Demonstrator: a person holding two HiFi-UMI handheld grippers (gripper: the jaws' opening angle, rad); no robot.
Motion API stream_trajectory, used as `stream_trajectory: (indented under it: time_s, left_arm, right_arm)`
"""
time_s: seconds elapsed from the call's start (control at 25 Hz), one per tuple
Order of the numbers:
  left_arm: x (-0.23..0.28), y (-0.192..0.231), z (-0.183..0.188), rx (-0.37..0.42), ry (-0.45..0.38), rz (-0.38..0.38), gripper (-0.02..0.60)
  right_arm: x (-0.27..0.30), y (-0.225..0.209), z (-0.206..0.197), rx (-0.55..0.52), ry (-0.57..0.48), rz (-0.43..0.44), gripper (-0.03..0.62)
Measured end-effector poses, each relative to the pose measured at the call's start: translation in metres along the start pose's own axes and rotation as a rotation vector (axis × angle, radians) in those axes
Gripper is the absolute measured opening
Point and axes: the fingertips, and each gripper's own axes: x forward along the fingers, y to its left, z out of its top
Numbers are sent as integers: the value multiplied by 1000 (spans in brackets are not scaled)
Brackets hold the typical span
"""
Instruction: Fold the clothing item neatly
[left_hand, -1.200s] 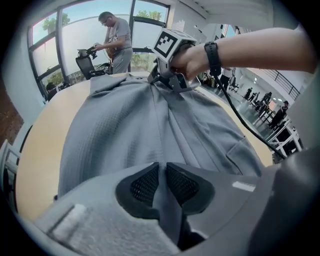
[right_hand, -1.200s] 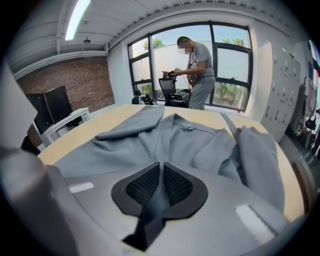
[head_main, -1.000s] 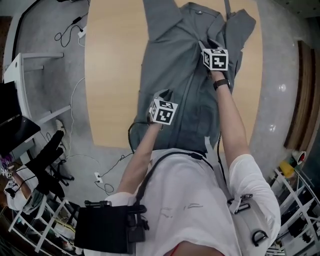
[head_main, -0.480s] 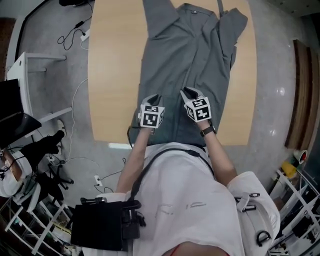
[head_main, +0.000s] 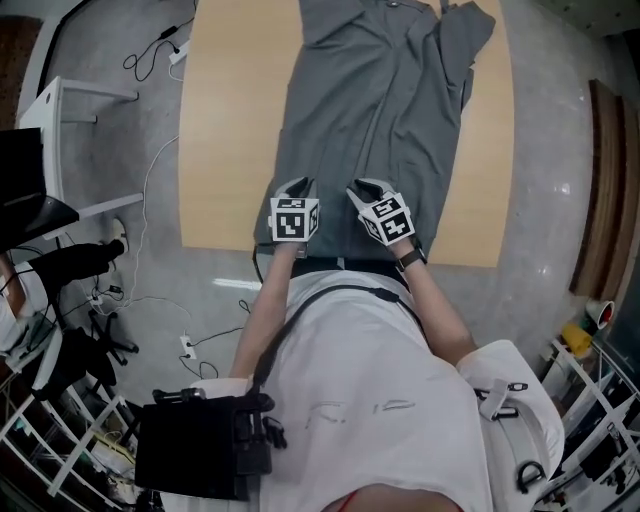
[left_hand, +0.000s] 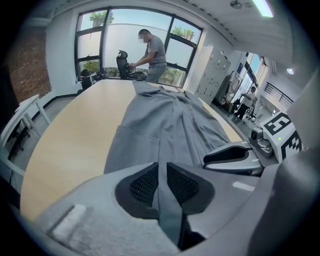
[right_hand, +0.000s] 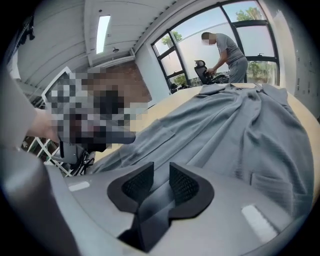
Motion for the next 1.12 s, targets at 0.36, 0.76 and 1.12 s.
stream_trajectory:
  time_s: [0.36, 0.76, 1.12]
  left_arm:
    - [-31, 2, -27, -73, -51, 26, 57]
    - [-42, 7, -59, -112, -43, 41, 57]
    - [-37, -11, -44, -74, -53, -6, 57]
  right_arm:
    - [25, 34, -39, -219, 126, -57, 106]
    - [29, 41, -30, -242, 101, -111, 15]
    - [-34, 49, -10, -158, 1, -93, 17]
